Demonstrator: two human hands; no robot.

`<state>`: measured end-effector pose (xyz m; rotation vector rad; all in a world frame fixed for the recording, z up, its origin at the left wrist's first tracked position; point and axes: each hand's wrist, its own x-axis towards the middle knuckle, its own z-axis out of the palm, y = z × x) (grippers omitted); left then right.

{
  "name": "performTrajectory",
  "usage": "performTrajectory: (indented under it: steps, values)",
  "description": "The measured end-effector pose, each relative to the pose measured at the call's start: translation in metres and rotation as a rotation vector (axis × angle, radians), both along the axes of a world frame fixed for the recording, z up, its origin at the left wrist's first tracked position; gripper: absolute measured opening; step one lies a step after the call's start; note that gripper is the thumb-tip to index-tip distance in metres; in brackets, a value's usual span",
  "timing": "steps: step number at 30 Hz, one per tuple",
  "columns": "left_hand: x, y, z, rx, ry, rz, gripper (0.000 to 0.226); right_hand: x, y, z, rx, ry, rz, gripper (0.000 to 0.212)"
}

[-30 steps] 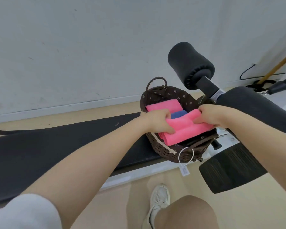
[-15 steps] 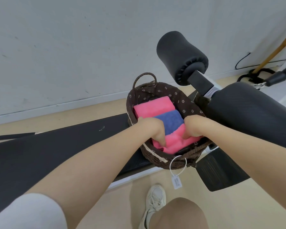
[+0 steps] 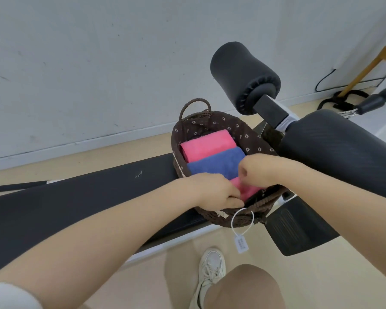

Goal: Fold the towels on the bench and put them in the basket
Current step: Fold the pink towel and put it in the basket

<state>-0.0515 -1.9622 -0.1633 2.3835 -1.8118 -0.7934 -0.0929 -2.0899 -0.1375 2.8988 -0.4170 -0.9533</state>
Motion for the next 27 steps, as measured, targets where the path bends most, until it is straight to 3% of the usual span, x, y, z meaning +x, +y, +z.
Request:
performTrajectory:
  steps: [2, 5, 9, 13, 17, 19, 21, 22, 25, 27]
  values:
    - [-0.003, 0.01, -0.005, 0.118, -0.056, -0.053, 0.049, -0.011, 0.005, 0.003, 0.139, 0.112, 0.024, 0.04]
    - [-0.008, 0.016, -0.011, 0.153, -0.181, -0.067, 0.062, -0.019, 0.005, -0.001, 0.156, 0.162, 0.017, 0.049]
    - [-0.018, 0.014, -0.012, 0.06, -0.372, -0.043, 0.053, -0.015, 0.004, -0.001, 0.145, 0.255, -0.026, 0.056]
    - [-0.021, 0.01, -0.012, 0.168, -0.39, -0.005, 0.05, -0.012, 0.003, -0.007, 0.199, 0.326, -0.097, 0.068]
    - [-0.029, 0.003, -0.003, 0.268, -0.364, 0.071, 0.041, -0.008, 0.001, -0.006, 0.418, 0.293, -0.39, 0.057]
    - [-0.03, 0.008, -0.002, 0.208, -0.401, 0.059, 0.036, -0.007, 0.007, -0.005, 0.368, 0.256, -0.389, 0.046]
    - [-0.025, 0.031, -0.003, 0.026, -0.462, 0.019, 0.039, -0.006, 0.02, -0.004, 0.188, 0.098, -0.195, 0.03]
    - [-0.022, 0.047, -0.004, -0.104, -0.487, 0.003, 0.044, -0.006, 0.028, -0.002, 0.138, -0.066, -0.105, 0.032]
    - [-0.017, 0.106, 0.001, -0.407, -0.454, 0.104, 0.055, -0.011, 0.061, 0.009, 0.238, -0.566, -0.035, 0.043]
    - [-0.012, 0.148, 0.002, -0.392, -0.4, 0.29, 0.052, -0.012, 0.098, 0.014, 0.308, -0.729, 0.062, 0.043]
